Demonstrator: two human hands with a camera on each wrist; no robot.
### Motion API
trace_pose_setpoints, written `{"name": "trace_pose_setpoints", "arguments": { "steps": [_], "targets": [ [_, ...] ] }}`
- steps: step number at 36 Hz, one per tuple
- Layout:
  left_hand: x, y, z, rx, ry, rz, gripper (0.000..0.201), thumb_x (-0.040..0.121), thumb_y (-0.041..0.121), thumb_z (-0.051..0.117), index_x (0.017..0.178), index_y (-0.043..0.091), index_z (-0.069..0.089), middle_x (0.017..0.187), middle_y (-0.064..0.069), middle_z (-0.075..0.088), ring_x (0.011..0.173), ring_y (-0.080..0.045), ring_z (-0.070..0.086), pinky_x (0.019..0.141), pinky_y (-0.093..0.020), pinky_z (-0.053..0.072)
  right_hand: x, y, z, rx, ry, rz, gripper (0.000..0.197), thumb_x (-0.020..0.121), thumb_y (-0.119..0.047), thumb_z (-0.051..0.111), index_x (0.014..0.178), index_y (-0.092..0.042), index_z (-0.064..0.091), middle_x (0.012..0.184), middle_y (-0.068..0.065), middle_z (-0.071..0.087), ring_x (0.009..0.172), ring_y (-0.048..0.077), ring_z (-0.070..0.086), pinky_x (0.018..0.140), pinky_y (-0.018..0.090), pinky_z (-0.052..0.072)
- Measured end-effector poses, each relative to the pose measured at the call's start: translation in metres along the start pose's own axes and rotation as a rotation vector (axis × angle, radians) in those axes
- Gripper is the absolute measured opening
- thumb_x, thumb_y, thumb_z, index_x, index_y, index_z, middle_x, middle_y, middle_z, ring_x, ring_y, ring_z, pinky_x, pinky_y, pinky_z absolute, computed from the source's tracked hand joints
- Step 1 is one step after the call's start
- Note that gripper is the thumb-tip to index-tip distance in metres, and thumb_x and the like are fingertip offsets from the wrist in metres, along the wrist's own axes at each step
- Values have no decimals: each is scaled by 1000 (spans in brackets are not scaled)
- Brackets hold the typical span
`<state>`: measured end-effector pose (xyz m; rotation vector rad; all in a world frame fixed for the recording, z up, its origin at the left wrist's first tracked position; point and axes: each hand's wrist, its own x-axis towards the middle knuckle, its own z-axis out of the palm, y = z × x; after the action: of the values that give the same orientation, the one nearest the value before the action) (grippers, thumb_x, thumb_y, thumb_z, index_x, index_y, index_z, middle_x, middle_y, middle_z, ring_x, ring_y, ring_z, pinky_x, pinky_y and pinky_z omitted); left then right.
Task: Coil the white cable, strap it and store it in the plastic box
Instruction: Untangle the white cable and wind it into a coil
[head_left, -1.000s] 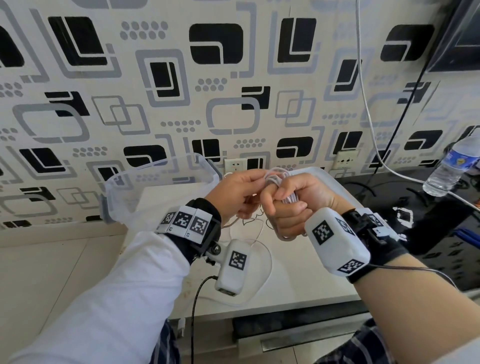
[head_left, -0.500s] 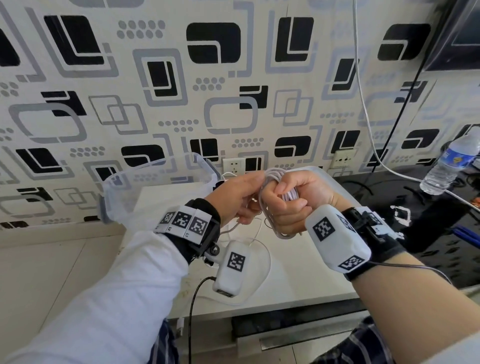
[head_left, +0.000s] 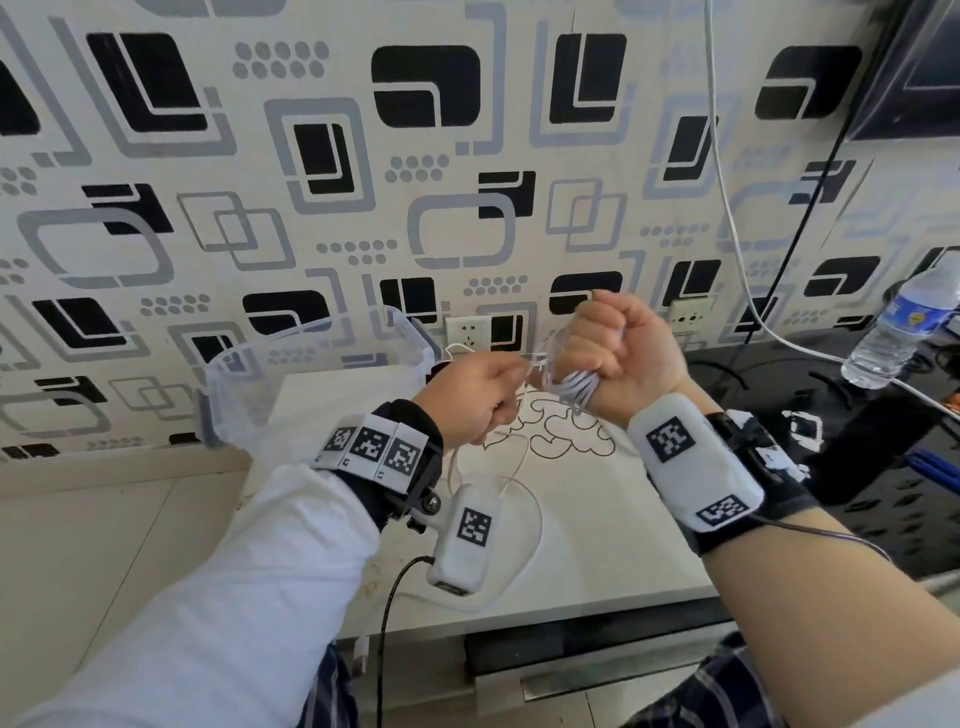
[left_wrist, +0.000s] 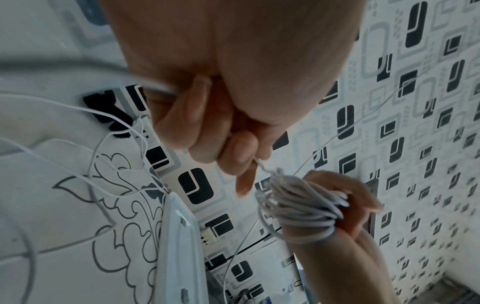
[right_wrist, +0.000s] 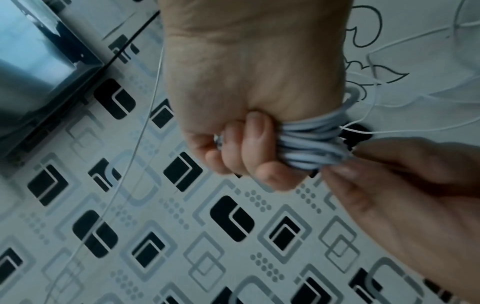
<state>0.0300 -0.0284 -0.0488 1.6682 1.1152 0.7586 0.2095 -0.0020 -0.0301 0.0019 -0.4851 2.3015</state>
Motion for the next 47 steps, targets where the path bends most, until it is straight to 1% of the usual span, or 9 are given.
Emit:
{"name": "trace_pose_setpoints", "arguments": {
  "steps": [7, 15, 20, 24, 27, 32, 35, 42, 47],
  "targets": [
    [-4, 5, -4, 123, -11, -4, 31, 101, 13, 42, 91, 1, 68, 52, 3, 34, 43, -9, 28, 41, -21, 25, -18, -24, -10, 173, 354, -457, 43, 86, -15, 42, 48, -23, 24, 34, -5, 24, 31, 10, 21, 40, 18, 32],
    [-8, 14, 1, 185, -63, 48, 31, 96, 25, 56, 71, 19, 73, 50, 5, 39, 48, -21, 31, 49, -28, 32, -23, -33, -14, 210, 544, -652, 43, 92, -18, 38, 51, -23, 28, 39, -6, 23, 32, 12, 21, 42, 19, 35],
    [-11, 17, 0, 187, -74, 76, 24, 90, 18, 61, 70, 13, 73, 53, 5, 44, 47, -16, 34, 47, -23, 31, -27, -32, -12, 127, 749, -743, 47, 95, -25, 38, 48, -21, 31, 42, -6, 25, 35, 13, 21, 53, 21, 40],
    [-12, 18, 1, 86, -136, 115, 16, 86, 11, 59, 78, 9, 72, 50, 5, 42, 47, -14, 34, 45, -21, 30, -23, -26, -9, -14, 906, -722, 55, 98, -36, 42, 45, -20, 36, 45, -5, 30, 37, 14, 24, 67, 26, 47],
    [-13, 19, 3, -37, -264, 128, 20, 87, 1, 53, 100, 3, 69, 55, -10, 34, 46, -17, 27, 44, -21, 26, -14, -25, -13, -147, 1008, -681, 50, 97, -38, 45, 51, -21, 37, 46, -5, 29, 40, 13, 22, 78, 30, 50],
    [-13, 19, 14, -120, -395, 112, 33, 90, 6, 50, 113, 23, 67, 54, -6, 32, 51, -19, 22, 43, -20, 21, 0, -21, -21, -287, 1006, -604, 42, 97, -34, 42, 58, -20, 37, 40, -5, 28, 33, 14, 21, 65, 27, 44],
    [-14, 18, 20, -110, -426, 86, 36, 91, 10, 48, 124, 19, 60, 55, -3, 34, 50, -13, 31, 42, -16, 23, 4, -16, -21, -281, 945, -557, 41, 99, -34, 42, 62, -17, 37, 40, -5, 25, 37, 13, 20, 60, 26, 34],
    [-12, 21, 10, -52, -308, 174, 29, 101, 3, 42, 125, 5, 59, 53, -1, 31, 49, -13, 27, 44, -20, 22, 6, -5, -24, -501, 862, -276, 37, 98, -28, 44, 65, -12, 43, 49, 0, 33, 38, 13, 31, 44, 21, 33],
    [-14, 24, -4, -77, -156, 201, 27, 101, -1, 40, 118, -2, 61, 54, 13, 57, 45, -7, 28, 43, -16, 24, 8, -1, -32, -616, 769, -148, 22, 94, -21, 53, 80, -5, 55, 66, 10, 52, 59, 22, 51, 70, 35, 49]
  ]
}}
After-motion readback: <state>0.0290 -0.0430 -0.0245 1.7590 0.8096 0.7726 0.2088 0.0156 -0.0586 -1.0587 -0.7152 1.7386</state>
